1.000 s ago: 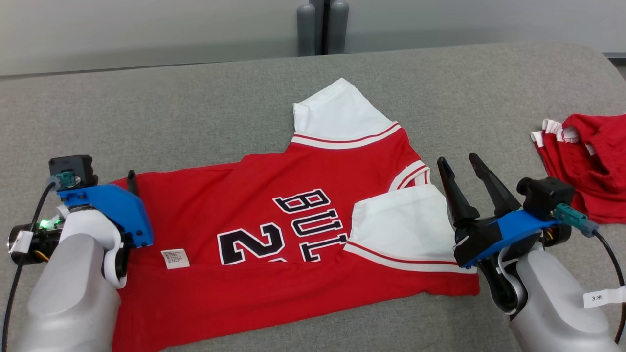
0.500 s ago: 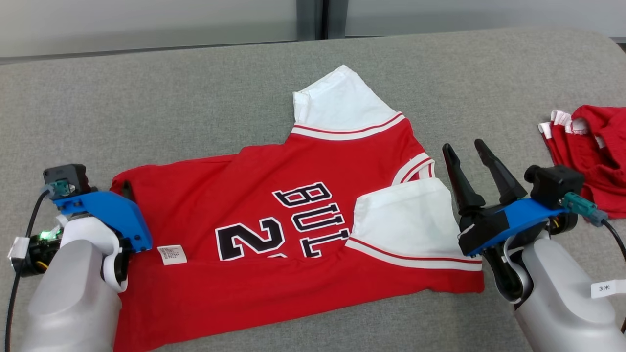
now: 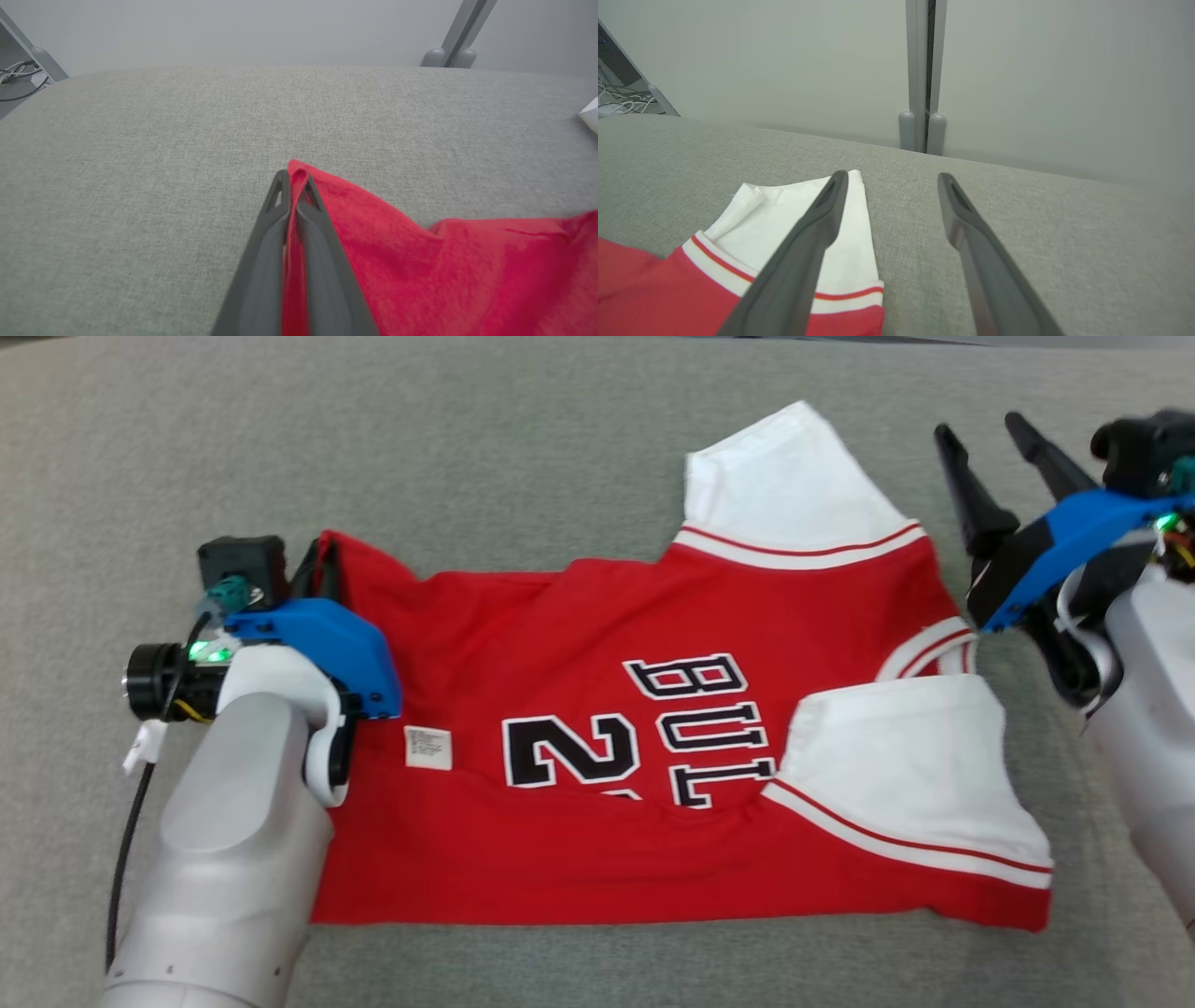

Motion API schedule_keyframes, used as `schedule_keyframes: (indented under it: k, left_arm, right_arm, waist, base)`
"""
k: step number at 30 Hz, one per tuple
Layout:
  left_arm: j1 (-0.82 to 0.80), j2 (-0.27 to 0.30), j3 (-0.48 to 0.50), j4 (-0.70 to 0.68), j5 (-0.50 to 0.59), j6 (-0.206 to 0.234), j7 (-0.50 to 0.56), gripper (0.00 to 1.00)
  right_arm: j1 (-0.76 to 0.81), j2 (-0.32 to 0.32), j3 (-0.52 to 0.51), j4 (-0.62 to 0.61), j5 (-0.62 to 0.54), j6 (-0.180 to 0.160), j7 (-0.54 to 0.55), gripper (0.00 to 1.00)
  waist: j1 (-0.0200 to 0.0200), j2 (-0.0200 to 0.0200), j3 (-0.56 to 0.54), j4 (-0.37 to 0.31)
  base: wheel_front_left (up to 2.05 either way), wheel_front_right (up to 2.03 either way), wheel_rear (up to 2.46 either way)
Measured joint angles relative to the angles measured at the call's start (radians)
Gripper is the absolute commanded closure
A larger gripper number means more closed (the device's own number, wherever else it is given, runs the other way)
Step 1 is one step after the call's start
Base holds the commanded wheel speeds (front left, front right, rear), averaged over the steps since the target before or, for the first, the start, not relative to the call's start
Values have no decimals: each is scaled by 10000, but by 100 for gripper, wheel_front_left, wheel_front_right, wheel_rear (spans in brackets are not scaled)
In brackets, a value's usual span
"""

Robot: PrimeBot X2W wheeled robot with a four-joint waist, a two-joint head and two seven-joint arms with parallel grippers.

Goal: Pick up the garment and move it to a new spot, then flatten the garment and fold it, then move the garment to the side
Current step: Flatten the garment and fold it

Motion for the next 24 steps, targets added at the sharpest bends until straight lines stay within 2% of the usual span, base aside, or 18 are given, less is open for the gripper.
schedule_keyframes:
  k: [11, 18, 19, 20, 21, 24]
  left_arm:
    - [-593, -779, -828, -67, -2, -263, -430, 100]
    - [-784, -865, -1375, -29, -412, -314, -690, 100]
    - [-784, -872, -1444, -23, -520, -305, -709, 100]
    - [-784, -872, -1522, -19, -616, -274, -740, 100]
    - [-784, -874, -1611, -23, -721, -245, -767, 100]
    - [-803, -882, -1716, 33, -930, -36, -871, 100]
  right_arm:
    - [-1926, -853, 1377, 1329, 207, 0, 1394, 0]
    - [-2302, -1039, 2013, 2082, 497, 0, 1985, 0]
    - [-2310, -1039, 2128, 2159, 491, 0, 2021, 13]
    - [-2379, -1049, 2194, 2205, 502, 0, 2023, 69]
    - [-2472, -1057, 2253, 2249, 520, 0, 2038, 100]
    - [-2539, -1081, 2376, 2368, 548, 2, 1647, 100]
  waist:
    - [1, 1, 832, 1426]
    - [1, 1, 1268, 2066]
    - [1, 1, 1312, 2107]
    - [0, 0, 1348, 2134]
    - [-1, 0, 1370, 2149]
    - [-1, -1, 1394, 2102]
  base:
    - [0, 0, 0]
    - [0, 0, 0]
    - [0, 0, 0]
    - [0, 0, 0]
    - [0, 0, 0]
    - [0, 0, 0]
